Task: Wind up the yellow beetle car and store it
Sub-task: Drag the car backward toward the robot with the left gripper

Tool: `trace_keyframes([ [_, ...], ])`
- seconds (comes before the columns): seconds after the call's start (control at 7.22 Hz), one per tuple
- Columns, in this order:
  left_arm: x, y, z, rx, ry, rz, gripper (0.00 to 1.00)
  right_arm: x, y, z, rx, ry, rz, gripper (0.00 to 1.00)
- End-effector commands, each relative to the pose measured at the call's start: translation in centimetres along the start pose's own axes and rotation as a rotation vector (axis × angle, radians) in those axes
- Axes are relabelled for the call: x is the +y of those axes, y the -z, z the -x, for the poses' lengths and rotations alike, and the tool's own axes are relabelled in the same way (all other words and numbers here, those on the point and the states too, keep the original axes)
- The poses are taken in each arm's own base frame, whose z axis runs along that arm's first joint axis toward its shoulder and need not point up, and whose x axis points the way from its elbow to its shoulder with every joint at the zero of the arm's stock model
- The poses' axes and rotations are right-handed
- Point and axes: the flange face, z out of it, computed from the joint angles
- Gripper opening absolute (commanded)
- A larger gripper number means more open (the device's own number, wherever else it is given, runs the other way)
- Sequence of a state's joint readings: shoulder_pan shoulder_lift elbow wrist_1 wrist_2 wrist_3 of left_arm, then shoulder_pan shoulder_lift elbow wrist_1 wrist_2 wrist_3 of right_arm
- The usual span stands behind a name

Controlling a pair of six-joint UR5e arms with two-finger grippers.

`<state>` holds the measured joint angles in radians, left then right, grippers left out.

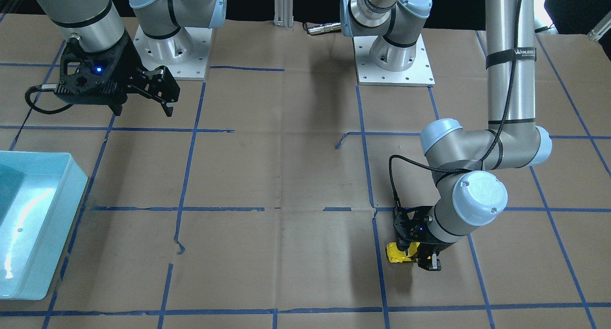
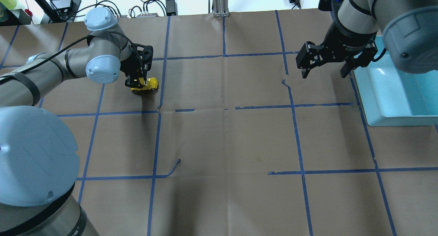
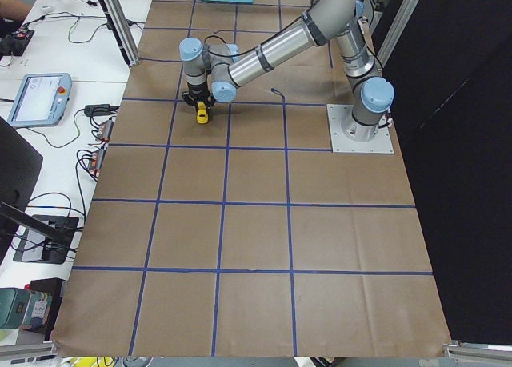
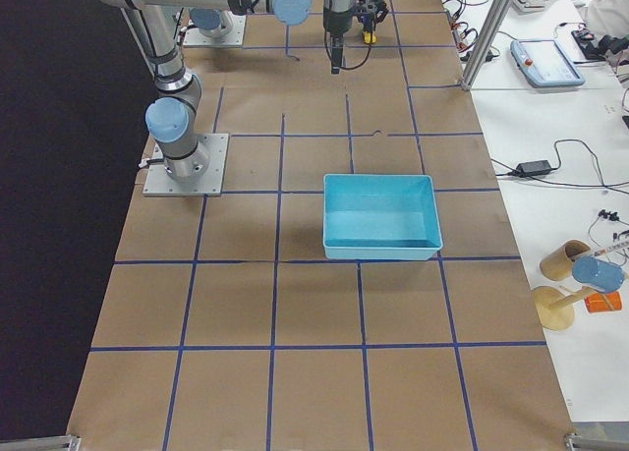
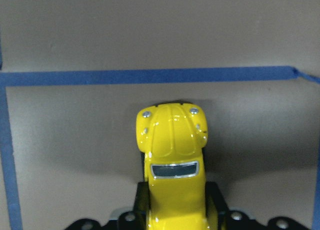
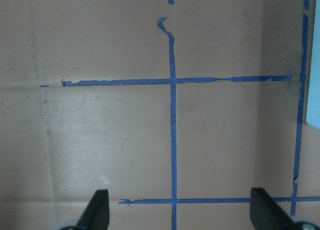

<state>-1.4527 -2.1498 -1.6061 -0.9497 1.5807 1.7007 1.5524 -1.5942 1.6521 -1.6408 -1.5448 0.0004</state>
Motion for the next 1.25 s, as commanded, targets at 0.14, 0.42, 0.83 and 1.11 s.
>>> trace_keyframes([
  [0.14,0.6,0.0,0.0,0.001,0.004,-0.001,0.00,0.0,0.1,0.0,-0.002,0.000,-0.002,1.00],
  [0.42,0.6,0.1,-0.1,-0.001,0.004,0.001,0.00,-0.1,0.2,0.0,-0.002,0.008,-0.005,1.00],
  [0.83,0.9,0.1,0.0,-0.001,-0.011,0.010,0.00,0.0,0.1,0.0,-0.002,0.010,-0.002,1.00],
  [1.11,3.4,-0.1,0.0,0.003,0.010,0.004,0.01,0.0,-0.1,0.0,-0.003,0.010,0.001,1.00],
])
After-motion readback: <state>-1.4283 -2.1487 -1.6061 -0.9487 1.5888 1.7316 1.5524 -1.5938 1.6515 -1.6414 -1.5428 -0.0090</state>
